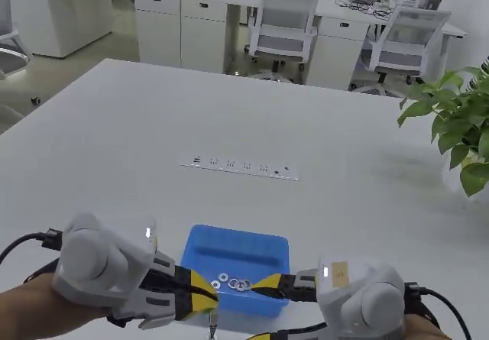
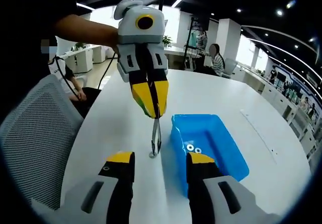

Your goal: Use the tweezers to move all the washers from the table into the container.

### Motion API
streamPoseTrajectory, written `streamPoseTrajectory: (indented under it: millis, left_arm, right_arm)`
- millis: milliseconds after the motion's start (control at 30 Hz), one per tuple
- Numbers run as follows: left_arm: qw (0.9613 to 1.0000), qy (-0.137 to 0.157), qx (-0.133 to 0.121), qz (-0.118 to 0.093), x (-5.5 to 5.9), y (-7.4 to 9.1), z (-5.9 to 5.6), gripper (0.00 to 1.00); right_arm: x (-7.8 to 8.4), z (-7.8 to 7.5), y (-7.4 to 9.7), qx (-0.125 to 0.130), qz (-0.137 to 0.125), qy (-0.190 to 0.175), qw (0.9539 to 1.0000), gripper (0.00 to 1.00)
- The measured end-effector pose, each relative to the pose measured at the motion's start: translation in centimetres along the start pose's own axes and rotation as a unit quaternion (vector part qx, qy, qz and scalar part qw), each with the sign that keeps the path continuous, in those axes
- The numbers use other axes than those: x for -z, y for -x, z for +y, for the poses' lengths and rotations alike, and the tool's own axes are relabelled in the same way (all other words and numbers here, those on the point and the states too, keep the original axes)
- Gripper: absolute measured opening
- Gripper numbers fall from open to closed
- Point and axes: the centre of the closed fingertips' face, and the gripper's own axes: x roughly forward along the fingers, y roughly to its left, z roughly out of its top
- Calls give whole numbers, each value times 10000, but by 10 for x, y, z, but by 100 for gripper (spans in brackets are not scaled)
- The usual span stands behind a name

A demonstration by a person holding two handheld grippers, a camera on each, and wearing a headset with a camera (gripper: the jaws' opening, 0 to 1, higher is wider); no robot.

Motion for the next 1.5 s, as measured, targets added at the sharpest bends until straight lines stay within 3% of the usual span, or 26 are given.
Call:
streamPoseTrajectory:
  millis: [400, 700, 900, 1500]
  left_arm:
    - [9998, -136, 118, 103, 1, -1, -1, 5]
    - [9996, -181, 180, 154, 2, -2, -2, 5]
    - [9995, -200, 206, 163, 2, -4, -2, 5]
    - [9993, -180, 194, 278, 4, -6, -2, 6]
  right_arm:
    - [-6, 7, -28, -555, 106, 399, 9976, 26]
    - [-8, 9, -41, -802, 184, 553, 9951, 16]
    - [-7, 9, -44, -840, 233, 587, 9945, 10]
    - [-6, 10, -44, -908, 277, 512, 9942, 8]
